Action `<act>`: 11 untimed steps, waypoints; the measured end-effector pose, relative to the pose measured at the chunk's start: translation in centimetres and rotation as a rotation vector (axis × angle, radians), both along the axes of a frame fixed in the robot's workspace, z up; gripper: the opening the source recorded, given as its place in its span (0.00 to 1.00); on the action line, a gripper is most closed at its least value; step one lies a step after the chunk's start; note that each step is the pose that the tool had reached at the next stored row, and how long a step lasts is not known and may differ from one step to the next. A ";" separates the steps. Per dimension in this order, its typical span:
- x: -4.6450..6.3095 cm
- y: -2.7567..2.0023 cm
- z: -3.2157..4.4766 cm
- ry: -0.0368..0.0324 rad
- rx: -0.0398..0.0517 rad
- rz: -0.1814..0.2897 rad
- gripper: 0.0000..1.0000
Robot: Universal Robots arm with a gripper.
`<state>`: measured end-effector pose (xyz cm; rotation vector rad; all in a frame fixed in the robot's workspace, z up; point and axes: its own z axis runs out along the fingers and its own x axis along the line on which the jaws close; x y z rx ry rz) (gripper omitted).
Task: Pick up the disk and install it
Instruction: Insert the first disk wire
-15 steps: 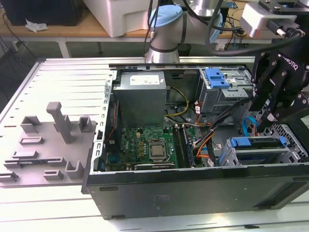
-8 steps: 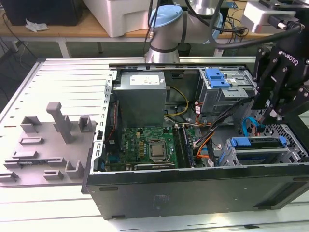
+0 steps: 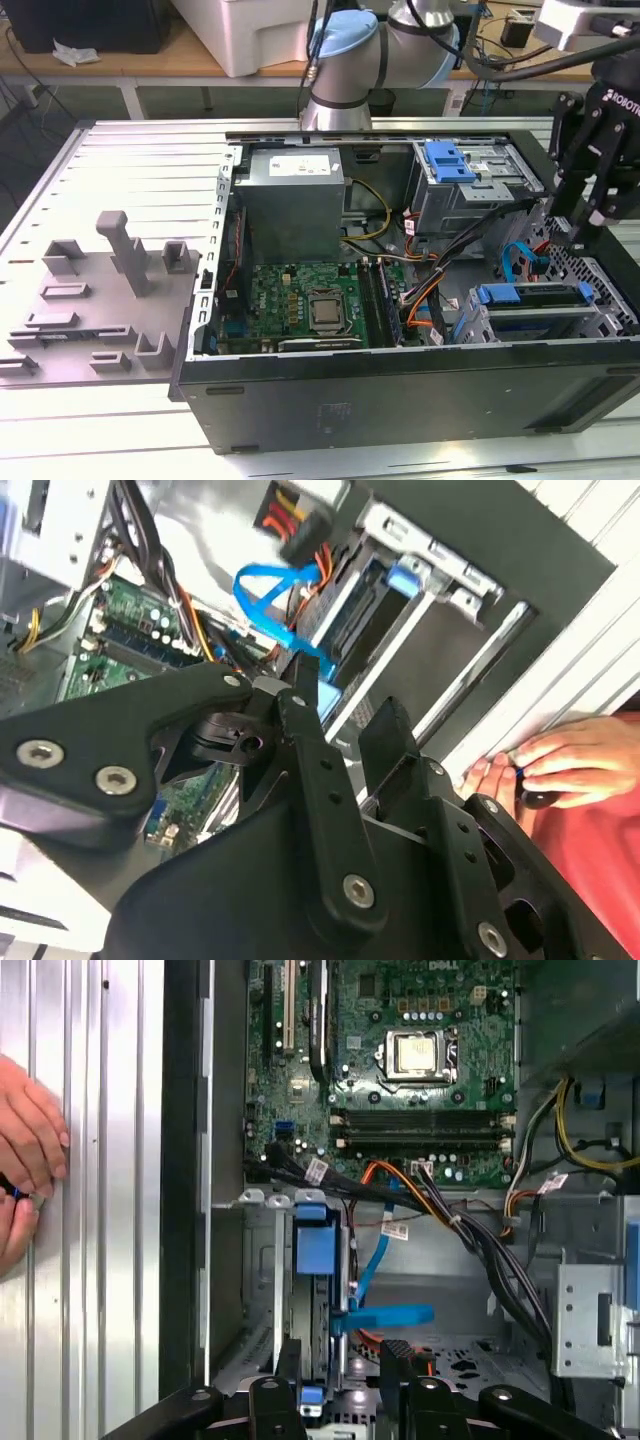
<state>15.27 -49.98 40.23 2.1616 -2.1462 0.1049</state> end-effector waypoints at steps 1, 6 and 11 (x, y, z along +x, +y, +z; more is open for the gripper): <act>0.4 0.35 -0.02 0.0001 -0.0091 0.000 0.44; 2.3 2.58 -0.23 0.0008 -0.0782 0.000 0.36; 2.6 5.14 -1.03 0.0011 -0.1387 0.000 0.36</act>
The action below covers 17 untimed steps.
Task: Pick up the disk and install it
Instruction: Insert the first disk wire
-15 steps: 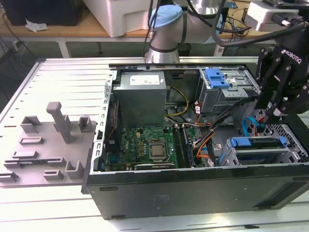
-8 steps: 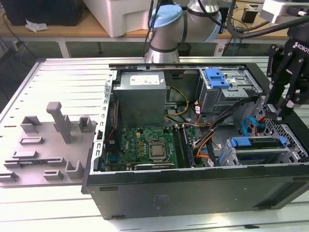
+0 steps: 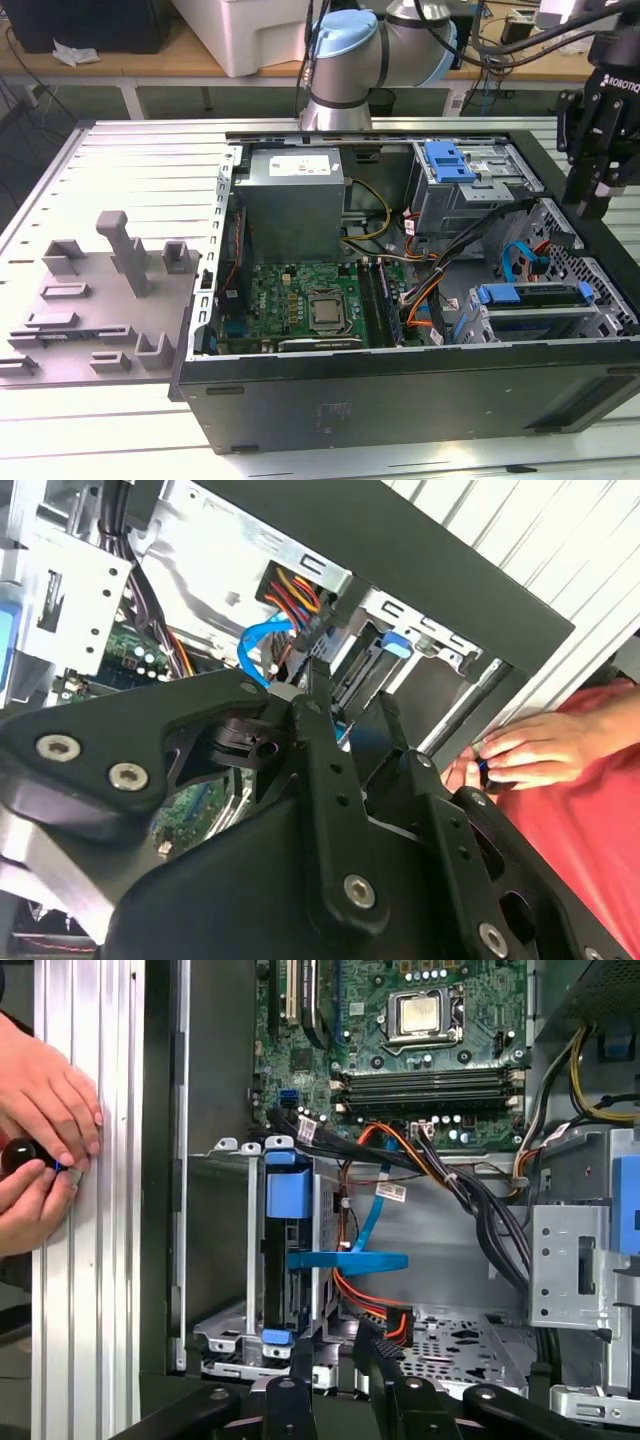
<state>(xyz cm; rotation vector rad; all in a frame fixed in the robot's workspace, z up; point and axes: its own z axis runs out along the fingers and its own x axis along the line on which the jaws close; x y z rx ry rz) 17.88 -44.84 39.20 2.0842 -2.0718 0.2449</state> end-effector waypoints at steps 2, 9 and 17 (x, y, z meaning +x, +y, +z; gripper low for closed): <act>0.0 0.19 -0.28 0.0000 -0.0004 -0.006 0.36; 0.2 0.31 -1.08 0.0000 -0.0008 -0.087 0.36; 0.6 1.31 -1.57 0.0001 -0.0009 -0.141 0.36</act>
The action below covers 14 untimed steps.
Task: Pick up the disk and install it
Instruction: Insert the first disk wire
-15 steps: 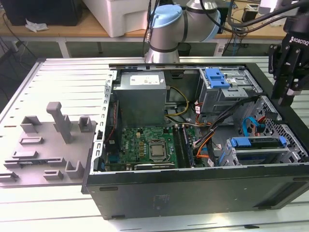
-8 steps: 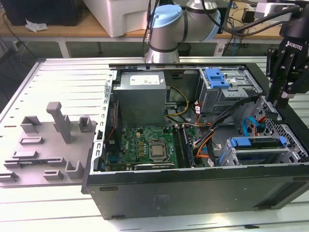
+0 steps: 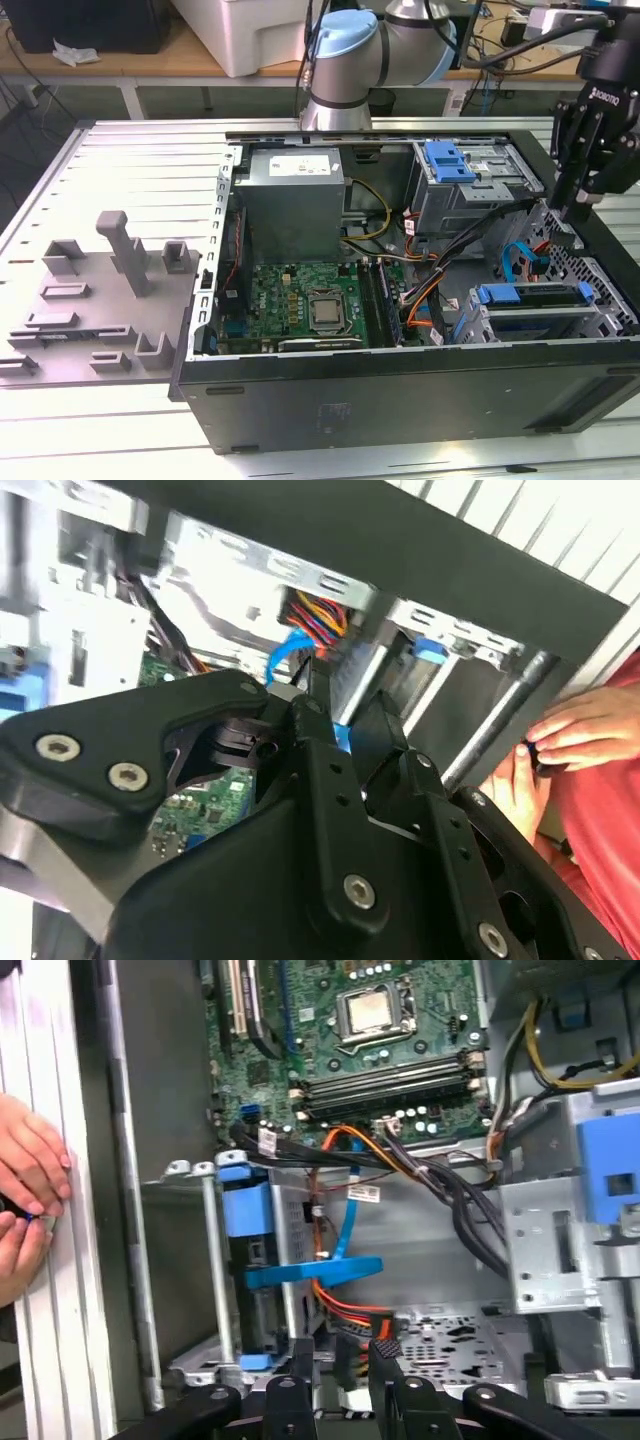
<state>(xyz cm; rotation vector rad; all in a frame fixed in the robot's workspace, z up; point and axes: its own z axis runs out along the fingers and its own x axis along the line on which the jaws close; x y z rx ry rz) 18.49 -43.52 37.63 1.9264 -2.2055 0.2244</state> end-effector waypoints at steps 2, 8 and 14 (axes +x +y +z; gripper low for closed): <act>0.3 0.98 -0.14 0.0000 -0.0041 0.000 0.36; 0.8 1.47 -0.78 0.0017 -0.0298 0.000 0.36; 1.0 1.46 -1.40 0.0124 -0.0440 0.000 0.36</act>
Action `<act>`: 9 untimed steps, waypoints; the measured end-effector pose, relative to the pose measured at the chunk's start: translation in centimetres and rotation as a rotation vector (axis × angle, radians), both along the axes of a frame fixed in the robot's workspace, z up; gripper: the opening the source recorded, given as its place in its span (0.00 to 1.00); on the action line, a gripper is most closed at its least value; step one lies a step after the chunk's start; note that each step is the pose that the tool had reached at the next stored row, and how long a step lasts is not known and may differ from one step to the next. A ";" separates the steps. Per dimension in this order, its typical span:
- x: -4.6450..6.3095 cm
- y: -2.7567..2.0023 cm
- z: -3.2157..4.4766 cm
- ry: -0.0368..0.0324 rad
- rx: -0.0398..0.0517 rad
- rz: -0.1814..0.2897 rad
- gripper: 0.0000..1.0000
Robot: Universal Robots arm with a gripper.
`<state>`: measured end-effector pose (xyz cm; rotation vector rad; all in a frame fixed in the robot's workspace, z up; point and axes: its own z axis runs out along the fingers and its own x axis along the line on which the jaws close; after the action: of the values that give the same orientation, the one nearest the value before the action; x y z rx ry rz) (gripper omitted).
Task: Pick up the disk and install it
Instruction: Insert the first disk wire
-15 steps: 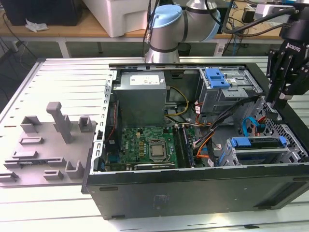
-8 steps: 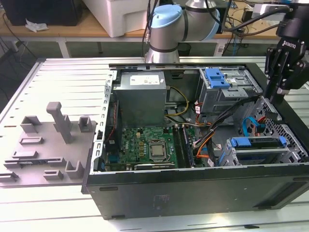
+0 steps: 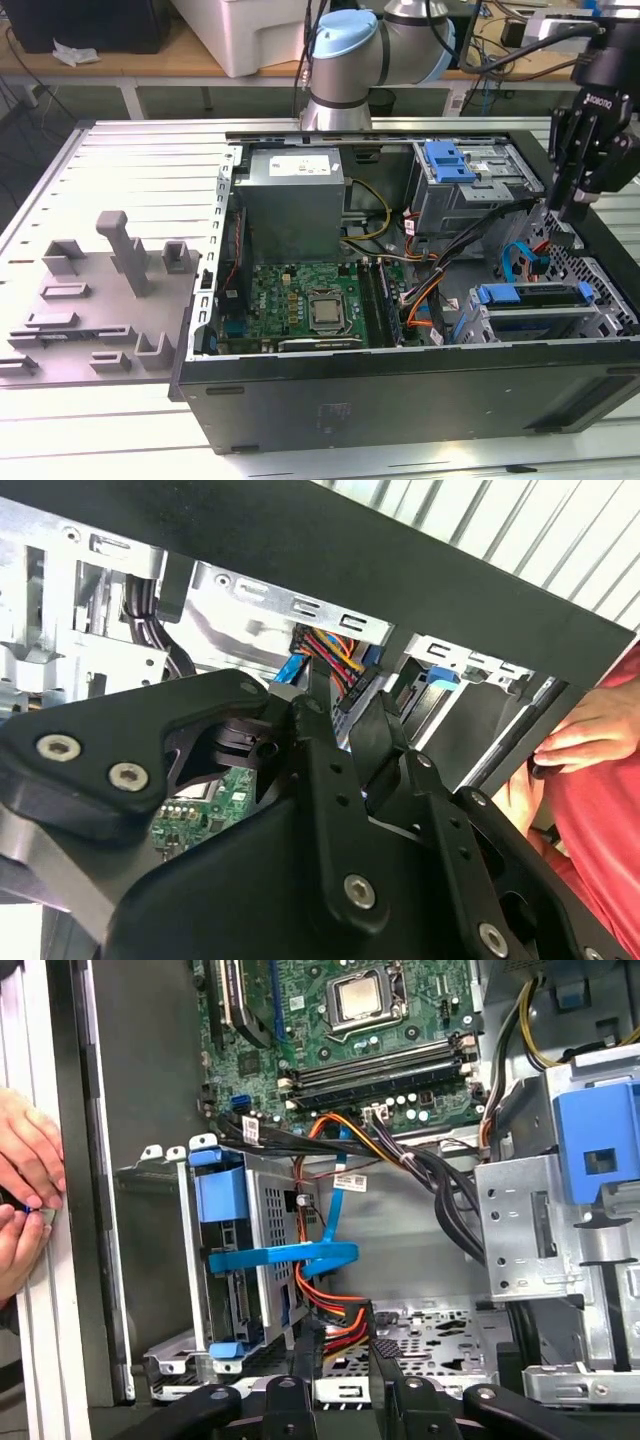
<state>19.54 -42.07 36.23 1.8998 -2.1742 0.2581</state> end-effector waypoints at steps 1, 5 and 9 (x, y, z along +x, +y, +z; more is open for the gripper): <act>0.0 -0.02 -0.05 0.0020 -0.0019 0.000 0.36; 0.0 -0.57 -0.25 0.0064 -0.0031 0.000 0.36; 0.0 -1.06 -0.48 0.0068 -0.0027 0.000 0.36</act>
<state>19.55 -43.13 35.76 1.8968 -2.1681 0.2541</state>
